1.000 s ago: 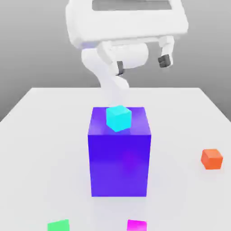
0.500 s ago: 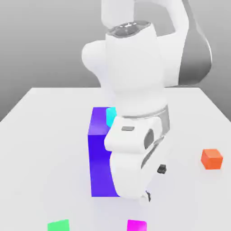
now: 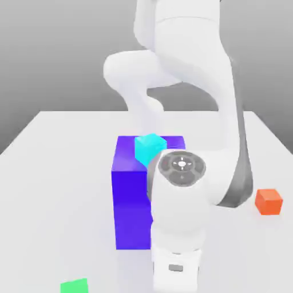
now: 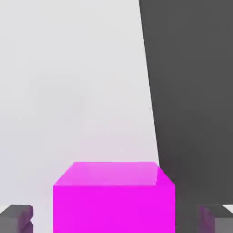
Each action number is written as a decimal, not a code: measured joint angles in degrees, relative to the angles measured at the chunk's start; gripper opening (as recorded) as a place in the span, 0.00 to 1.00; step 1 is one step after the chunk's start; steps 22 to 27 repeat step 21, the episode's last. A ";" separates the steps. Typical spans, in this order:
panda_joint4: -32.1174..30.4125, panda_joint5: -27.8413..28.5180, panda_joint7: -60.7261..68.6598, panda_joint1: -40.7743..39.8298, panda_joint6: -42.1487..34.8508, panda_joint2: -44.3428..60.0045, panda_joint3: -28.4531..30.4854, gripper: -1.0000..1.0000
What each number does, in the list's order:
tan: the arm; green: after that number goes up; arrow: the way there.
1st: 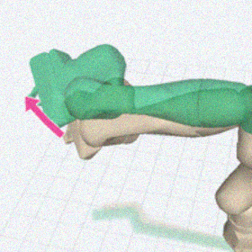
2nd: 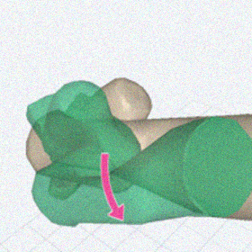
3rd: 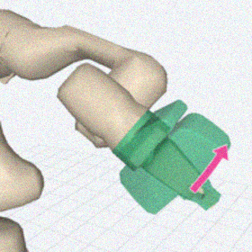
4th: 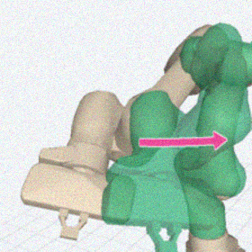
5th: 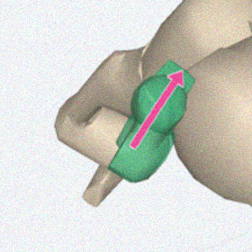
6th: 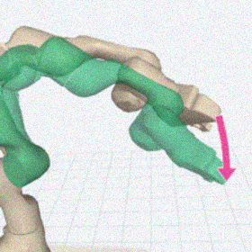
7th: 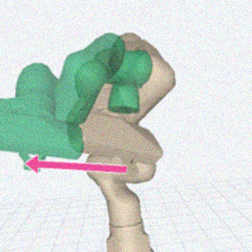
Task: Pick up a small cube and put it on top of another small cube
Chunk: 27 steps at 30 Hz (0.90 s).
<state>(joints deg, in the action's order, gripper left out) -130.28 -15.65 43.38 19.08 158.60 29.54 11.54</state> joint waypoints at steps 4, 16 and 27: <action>-0.02 0.07 0.01 0.02 -0.08 -0.05 0.02 0.00; 1.80 0.17 -3.54 -8.32 -11.11 -8.00 11.50 0.00; 2.31 -2.42 -1.87 -10.24 -8.51 -4.58 9.91 1.00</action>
